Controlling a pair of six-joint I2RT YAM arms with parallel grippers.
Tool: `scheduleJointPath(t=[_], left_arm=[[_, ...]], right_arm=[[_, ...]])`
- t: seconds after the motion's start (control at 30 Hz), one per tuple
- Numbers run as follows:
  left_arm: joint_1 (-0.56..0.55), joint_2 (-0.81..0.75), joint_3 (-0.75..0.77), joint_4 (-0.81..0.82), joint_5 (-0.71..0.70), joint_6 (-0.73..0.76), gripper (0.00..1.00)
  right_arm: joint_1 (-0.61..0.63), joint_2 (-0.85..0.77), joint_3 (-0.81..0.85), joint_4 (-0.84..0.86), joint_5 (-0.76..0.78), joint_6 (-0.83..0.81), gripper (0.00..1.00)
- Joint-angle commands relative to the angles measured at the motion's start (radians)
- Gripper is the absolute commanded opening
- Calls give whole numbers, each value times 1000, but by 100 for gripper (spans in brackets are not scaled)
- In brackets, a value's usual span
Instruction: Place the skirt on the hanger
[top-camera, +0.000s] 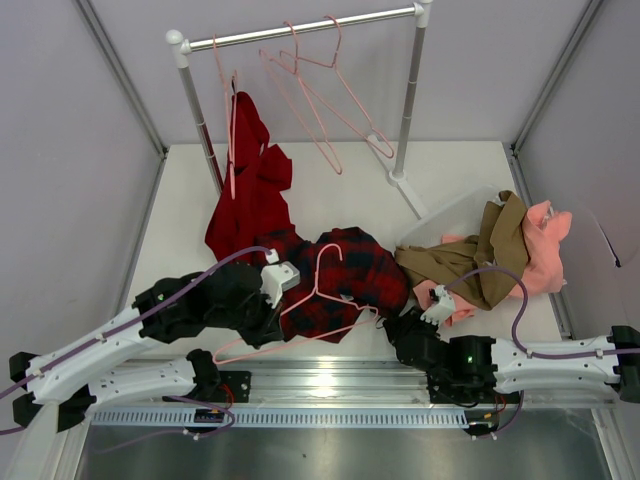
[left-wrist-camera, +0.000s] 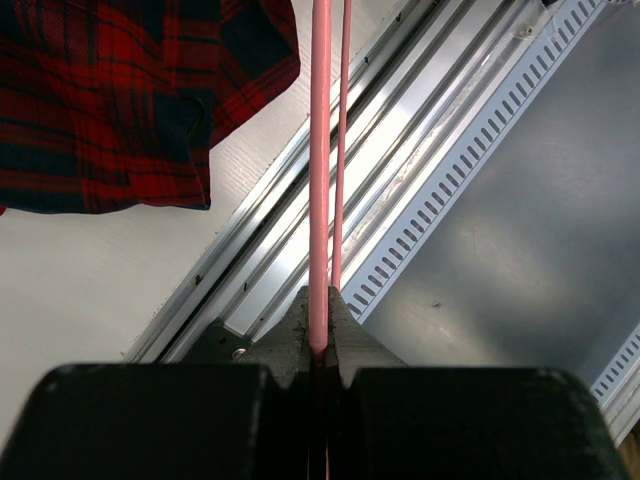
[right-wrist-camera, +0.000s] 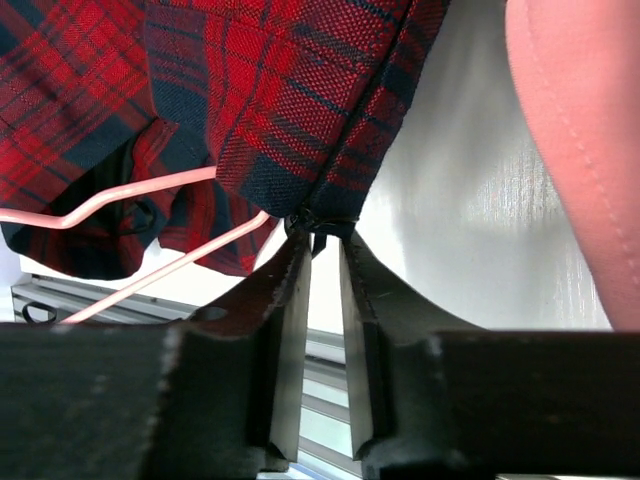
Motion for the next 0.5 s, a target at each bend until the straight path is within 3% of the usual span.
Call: scheduleJointPath(t=[0.0, 0.23, 0.47], left_arm=[[-6, -18, 41, 11, 16, 21, 0], [-6, -36, 41, 15, 22, 21, 0], [-6, -33, 15, 43, 69, 27, 0]], right_arm=[[5, -7, -9, 24, 89, 33, 17], [5, -8, -8, 22, 102, 43, 0], [11, -34, -2, -36, 91, 83, 0]])
